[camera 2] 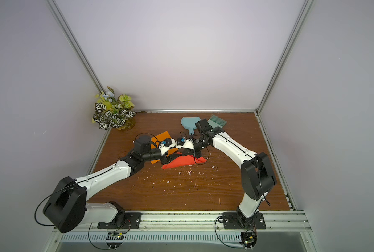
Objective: Fold the square paper diagonally
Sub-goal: Fold the paper at the center of the board.
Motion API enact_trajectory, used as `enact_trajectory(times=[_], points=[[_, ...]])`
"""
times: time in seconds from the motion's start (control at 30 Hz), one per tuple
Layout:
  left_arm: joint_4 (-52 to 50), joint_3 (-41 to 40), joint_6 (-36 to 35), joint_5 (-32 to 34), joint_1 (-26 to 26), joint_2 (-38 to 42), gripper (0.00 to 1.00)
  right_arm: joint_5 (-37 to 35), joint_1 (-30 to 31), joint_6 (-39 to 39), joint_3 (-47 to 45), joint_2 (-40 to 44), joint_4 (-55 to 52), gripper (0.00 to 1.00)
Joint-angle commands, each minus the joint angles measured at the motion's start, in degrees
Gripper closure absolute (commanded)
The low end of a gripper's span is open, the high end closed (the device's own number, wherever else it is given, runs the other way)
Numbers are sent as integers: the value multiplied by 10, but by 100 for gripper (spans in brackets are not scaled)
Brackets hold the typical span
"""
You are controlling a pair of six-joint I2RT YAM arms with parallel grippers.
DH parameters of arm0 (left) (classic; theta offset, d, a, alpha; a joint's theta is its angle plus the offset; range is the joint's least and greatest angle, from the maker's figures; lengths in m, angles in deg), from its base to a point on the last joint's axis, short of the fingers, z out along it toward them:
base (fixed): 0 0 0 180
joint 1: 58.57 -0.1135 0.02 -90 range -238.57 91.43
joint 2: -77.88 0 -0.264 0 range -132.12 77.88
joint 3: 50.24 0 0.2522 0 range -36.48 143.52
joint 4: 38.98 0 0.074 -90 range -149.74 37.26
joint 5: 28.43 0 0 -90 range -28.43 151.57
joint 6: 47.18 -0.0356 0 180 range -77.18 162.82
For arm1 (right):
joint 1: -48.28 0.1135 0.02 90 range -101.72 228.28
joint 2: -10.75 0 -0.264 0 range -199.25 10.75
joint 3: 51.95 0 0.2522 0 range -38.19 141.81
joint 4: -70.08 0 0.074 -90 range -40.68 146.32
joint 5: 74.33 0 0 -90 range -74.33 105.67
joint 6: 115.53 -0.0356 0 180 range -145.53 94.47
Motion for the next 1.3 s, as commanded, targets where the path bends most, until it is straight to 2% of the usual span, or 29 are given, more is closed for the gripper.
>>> enact_trajectory(times=[0.0,0.27,0.6,0.67,0.87,1.13,1.27], points=[[-52,20,-25,-11,8,-12,50,0,4,8,20,26,-14,100],[-60,28,-26,-17,13,-32,67,5,4,4,23,28,-10,100],[-29,20,-15,-16,23,-44,71,25,4,-10,20,29,9,100],[-3,8,-7,-21,23,-39,73,31,4,-10,18,28,11,100],[86,-44,10,-28,23,-12,72,40,-9,-3,13,23,13,100],[91,-50,19,-26,23,-18,74,42,-13,7,25,13,-2,100],[93,-43,23,-20,23,-26,78,45,-12,8,25,14,-4,100]])
